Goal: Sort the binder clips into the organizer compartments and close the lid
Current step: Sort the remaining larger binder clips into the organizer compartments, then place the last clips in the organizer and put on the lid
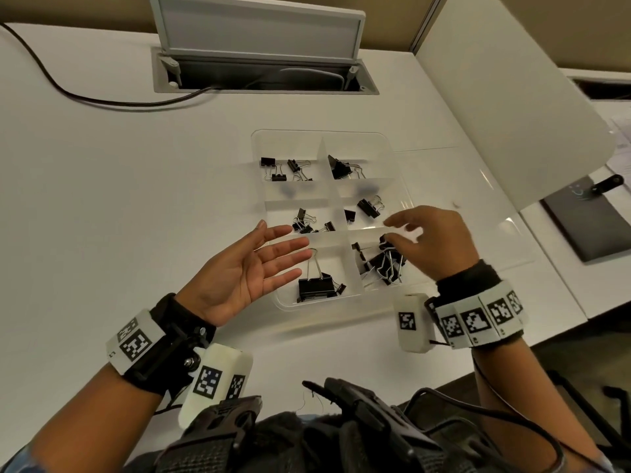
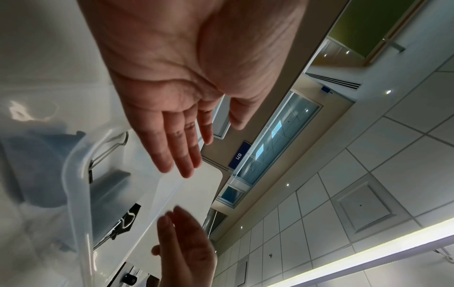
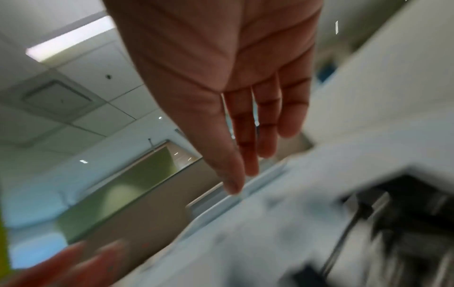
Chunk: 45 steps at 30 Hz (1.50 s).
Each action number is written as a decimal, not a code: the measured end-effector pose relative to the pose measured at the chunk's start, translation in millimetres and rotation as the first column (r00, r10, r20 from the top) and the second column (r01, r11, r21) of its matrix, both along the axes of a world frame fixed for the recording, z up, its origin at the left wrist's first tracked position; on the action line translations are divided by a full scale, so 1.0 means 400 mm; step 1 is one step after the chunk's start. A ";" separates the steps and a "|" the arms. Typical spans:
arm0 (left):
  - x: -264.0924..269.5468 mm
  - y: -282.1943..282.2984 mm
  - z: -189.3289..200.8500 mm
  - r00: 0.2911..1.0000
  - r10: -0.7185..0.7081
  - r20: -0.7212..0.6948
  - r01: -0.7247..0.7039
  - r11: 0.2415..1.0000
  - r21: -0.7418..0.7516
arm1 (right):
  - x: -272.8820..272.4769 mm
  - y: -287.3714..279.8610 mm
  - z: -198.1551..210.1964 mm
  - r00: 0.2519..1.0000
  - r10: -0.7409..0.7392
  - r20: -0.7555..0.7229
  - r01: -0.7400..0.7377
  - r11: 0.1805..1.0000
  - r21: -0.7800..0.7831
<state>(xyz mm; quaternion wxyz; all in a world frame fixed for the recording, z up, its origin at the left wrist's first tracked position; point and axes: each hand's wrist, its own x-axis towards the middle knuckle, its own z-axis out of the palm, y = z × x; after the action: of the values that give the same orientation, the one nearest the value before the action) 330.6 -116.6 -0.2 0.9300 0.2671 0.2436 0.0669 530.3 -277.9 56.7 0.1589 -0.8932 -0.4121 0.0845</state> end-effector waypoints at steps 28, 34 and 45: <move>-0.003 0.001 -0.010 1.000 0.012 0.007 -0.012 1.000 0.015 | -0.029 -0.006 0.081 0.921 0.101 -0.377 -0.114 0.993 -0.012; -0.004 -0.004 -0.008 1.000 0.021 0.005 -0.021 0.999 0.049 | 0.004 -0.099 0.021 0.970 -0.154 -0.187 0.149 0.988 -0.036; -0.104 0.023 0.001 0.994 0.097 -0.052 -0.086 0.978 0.188 | -0.064 -0.103 -0.031 0.970 -0.206 -0.130 0.198 0.978 -0.070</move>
<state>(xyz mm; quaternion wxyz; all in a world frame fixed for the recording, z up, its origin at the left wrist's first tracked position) 288.8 -107.4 0.2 0.8892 0.3430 0.2763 0.1237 504.9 -319.0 44.1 0.1692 -0.9267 -0.3047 0.1405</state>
